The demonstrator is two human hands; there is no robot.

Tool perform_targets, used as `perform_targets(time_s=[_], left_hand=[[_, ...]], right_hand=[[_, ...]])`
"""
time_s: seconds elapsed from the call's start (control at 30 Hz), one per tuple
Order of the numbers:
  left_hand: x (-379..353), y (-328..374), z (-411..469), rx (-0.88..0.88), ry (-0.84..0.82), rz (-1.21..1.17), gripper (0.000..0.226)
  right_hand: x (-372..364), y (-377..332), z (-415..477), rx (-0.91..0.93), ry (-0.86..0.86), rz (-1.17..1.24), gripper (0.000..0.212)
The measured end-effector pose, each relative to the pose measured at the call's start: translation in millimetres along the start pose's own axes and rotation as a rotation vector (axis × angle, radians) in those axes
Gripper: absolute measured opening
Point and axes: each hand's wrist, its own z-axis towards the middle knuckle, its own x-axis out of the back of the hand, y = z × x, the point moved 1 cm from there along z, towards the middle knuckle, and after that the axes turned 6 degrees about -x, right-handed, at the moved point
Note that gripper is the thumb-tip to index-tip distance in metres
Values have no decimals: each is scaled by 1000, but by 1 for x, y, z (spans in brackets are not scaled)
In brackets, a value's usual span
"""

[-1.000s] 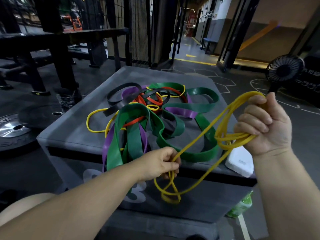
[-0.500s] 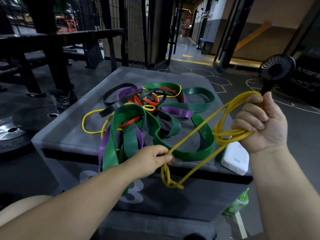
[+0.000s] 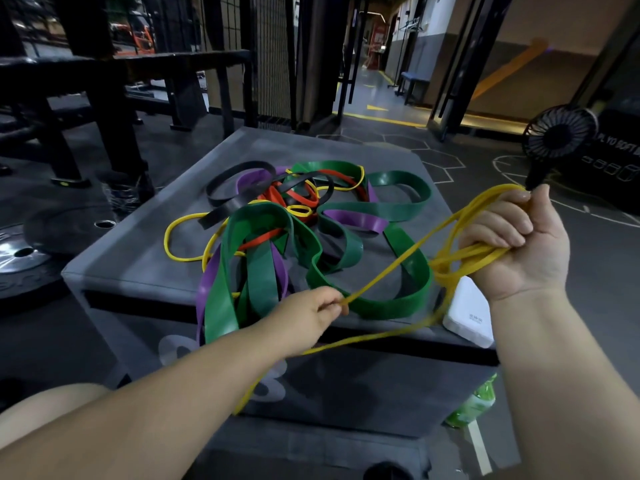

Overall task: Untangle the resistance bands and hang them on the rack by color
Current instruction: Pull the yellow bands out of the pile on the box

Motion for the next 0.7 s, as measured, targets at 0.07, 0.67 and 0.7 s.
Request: perform_targets(time_s=[0.07,0.67,0.7], left_hand=[[-3,4,-3,-52,-22,92,19],[18,37,-12,-474,137,-127,7],[21,37,-13,-468,187,-147,9]], right_hand=[[-6,4,1,106,151,-87,33],[-19,106,-4,-243,311,-1242,33],[-20,109,-5,-293,294,-1249,34]])
